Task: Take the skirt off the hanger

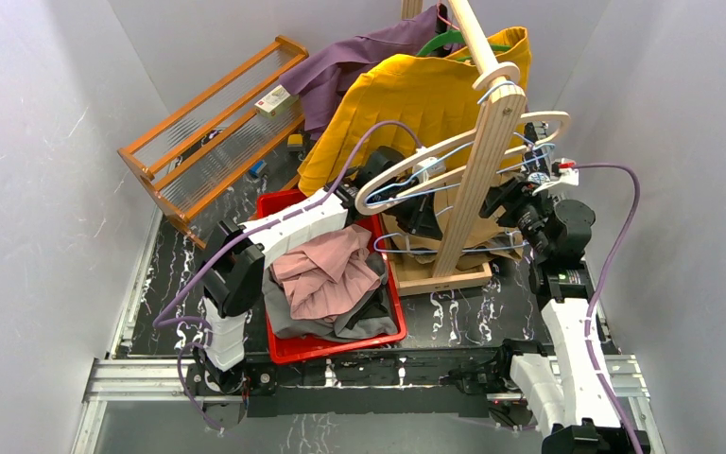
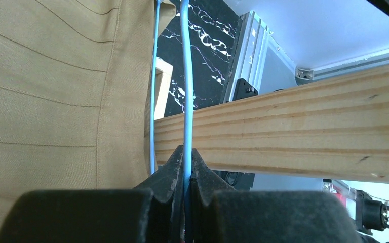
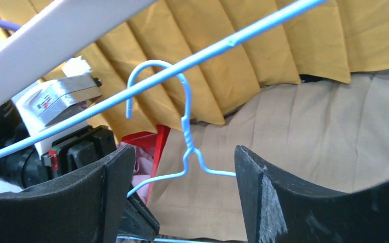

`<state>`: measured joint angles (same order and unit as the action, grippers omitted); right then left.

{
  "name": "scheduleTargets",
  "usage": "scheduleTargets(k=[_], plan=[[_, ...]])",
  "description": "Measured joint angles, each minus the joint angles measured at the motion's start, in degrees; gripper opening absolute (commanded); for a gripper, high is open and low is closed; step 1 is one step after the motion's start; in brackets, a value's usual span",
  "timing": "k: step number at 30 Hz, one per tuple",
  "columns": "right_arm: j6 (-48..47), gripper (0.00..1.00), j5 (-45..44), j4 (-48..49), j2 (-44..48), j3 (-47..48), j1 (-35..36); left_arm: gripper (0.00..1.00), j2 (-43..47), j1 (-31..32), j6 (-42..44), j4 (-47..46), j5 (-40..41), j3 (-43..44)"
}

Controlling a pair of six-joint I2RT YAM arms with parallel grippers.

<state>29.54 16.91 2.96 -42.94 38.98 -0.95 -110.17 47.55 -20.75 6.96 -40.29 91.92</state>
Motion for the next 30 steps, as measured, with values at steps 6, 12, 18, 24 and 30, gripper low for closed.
scheduleTargets(k=[6,12,18,24,30], plan=[[-1.31,0.66,6.93,1.07,-5.38,1.53,0.02,0.00,-0.02,0.61,0.61,0.63,-0.04,0.00],[-2.16,0.52,10.45,1.57,-12.72,2.86,0.02,0.00,-0.02,1.20,1.40,0.79,-0.48,0.00],[-0.76,0.39,12.52,4.96,-14.05,2.78,0.02,0.00,-0.02,1.42,1.68,1.03,0.50,0.00],[1.07,0.09,13.55,9.88,-15.89,2.19,0.02,0.08,-0.02,1.44,1.62,1.16,0.90,0.00],[0.57,0.00,12.26,10.08,-17.16,2.19,0.02,0.58,0.66,1.44,2.21,2.08,5.14,-0.02]])
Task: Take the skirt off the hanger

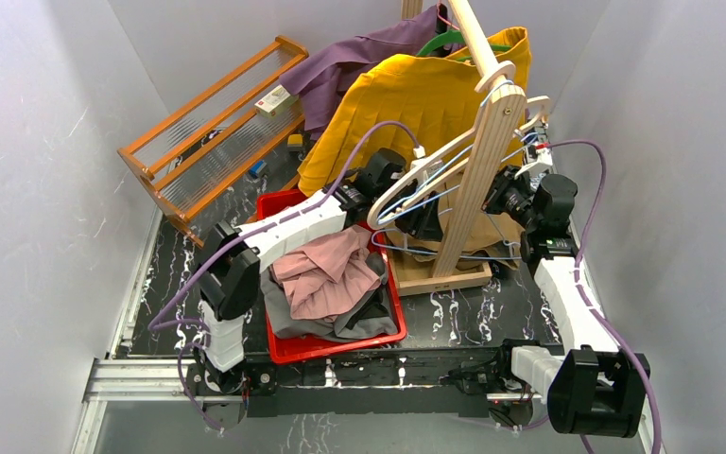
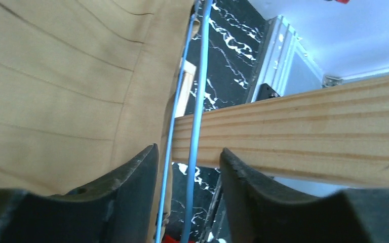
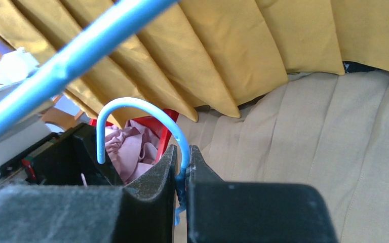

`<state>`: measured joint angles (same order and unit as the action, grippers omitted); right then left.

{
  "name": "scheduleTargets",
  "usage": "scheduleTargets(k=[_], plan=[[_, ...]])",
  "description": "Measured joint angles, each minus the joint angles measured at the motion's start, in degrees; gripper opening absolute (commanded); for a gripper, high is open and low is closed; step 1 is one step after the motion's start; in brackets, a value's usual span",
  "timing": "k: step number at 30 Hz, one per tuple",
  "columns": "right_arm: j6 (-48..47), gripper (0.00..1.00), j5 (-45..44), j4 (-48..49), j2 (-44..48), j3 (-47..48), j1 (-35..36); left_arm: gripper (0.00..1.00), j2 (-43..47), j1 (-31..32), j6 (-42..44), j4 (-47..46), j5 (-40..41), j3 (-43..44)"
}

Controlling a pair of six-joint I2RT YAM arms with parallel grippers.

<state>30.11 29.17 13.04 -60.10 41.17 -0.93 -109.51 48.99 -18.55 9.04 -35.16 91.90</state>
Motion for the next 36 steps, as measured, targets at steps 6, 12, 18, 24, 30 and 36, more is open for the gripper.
scheduleTargets(k=[6,12,18,24,30,36], plan=[[-1.05,0.00,-3.56,-5.66,0.24,2.21,0.02,0.89,8.90,-0.94,0.44,0.46,7.69,-6.60],[-2.29,0.00,-6.75,-10.82,2.21,5.05,0.07,0.95,26.36,-2.99,-1.66,-0.70,13.92,-17.22],[-2.34,0.00,-7.65,-13.77,1.29,7.41,0.09,0.74,37.29,-3.80,-7.30,-4.92,18.49,-25.18],[-1.57,0.00,-6.93,-14.62,1.14,8.68,0.11,0.59,35.41,-3.30,-13.84,-9.68,17.90,-31.52],[-1.18,0.00,-6.86,-14.71,2.12,8.98,0.11,0.44,30.23,1.68,-15.67,-12.17,21.70,-31.52],[-0.24,0.00,-6.64,-14.69,2.78,8.98,0.09,0.44,29.42,6.12,-15.50,-13.38,32.74,-31.41]])
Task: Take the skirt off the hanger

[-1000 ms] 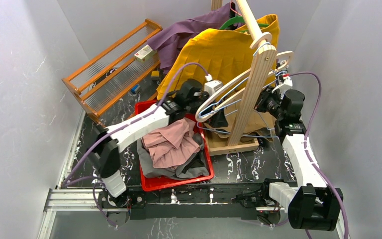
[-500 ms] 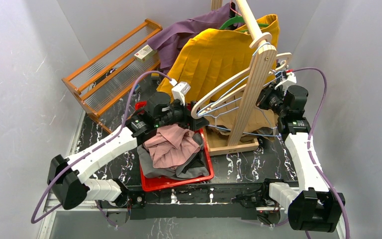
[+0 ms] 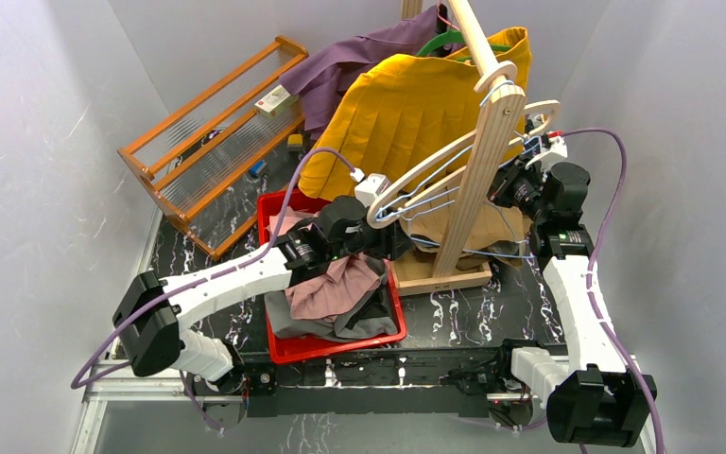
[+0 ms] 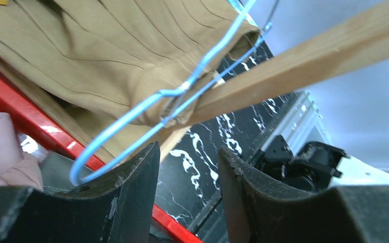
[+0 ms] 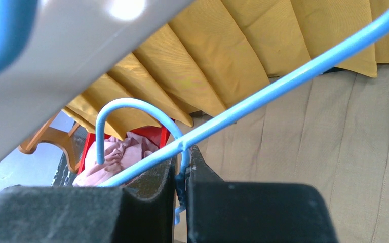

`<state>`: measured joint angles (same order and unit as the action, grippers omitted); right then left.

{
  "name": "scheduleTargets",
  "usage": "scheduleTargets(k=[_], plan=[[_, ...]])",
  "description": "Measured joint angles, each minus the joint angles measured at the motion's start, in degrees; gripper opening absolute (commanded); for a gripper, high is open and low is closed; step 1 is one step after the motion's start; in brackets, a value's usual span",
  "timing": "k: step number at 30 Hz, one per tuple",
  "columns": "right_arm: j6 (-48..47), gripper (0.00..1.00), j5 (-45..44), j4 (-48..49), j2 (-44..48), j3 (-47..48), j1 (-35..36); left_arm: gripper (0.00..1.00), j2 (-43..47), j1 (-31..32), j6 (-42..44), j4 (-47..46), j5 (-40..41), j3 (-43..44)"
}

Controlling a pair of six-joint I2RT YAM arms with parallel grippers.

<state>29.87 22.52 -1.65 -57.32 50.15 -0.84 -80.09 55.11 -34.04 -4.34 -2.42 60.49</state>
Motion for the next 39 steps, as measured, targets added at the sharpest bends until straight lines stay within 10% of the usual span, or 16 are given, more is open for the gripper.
scheduleTargets(k=[11,18,39], plan=[[0.39,0.00,-0.17,0.07,0.02,0.00,0.00,0.37,-4.02,0.11,1.03,-3.15,7.10,0.55],[0.35,0.00,-0.33,0.02,0.22,0.00,0.00,0.56,-3.87,0.13,1.46,-6.60,7.15,1.18],[0.85,0.00,-1.11,0.02,0.83,0.00,-0.15,0.12,-7.78,0.11,1.46,-4.98,9.90,5.60]])
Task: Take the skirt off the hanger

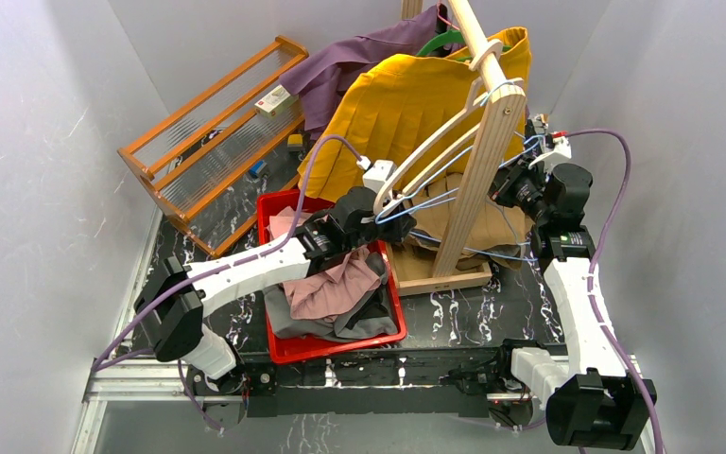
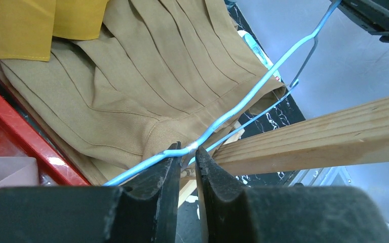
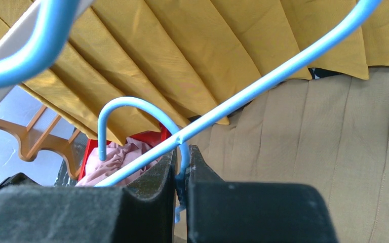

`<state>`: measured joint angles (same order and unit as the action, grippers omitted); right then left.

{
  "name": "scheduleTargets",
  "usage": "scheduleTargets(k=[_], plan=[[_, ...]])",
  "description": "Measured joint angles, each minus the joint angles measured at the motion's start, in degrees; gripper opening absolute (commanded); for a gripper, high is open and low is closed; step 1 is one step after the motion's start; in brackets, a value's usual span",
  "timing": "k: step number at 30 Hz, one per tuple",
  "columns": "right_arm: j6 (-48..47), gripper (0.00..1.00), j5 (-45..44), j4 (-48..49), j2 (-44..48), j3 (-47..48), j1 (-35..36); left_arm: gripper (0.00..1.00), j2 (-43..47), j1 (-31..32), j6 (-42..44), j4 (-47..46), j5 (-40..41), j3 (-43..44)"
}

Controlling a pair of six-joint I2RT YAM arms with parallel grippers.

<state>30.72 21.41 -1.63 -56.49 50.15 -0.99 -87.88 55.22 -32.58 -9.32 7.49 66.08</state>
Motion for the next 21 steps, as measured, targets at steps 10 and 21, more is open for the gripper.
scheduleTargets(k=[10,21], plan=[[-0.81,0.00,-3.85,-1.11,0.57,0.00,0.22,0.00,0.24,0.02,0.17,0.70,0.79,0.07],[-4.00,0.00,-14.21,0.15,8.37,-6.58,0.57,0.00,5.97,0.09,1.68,4.37,2.93,0.02]])
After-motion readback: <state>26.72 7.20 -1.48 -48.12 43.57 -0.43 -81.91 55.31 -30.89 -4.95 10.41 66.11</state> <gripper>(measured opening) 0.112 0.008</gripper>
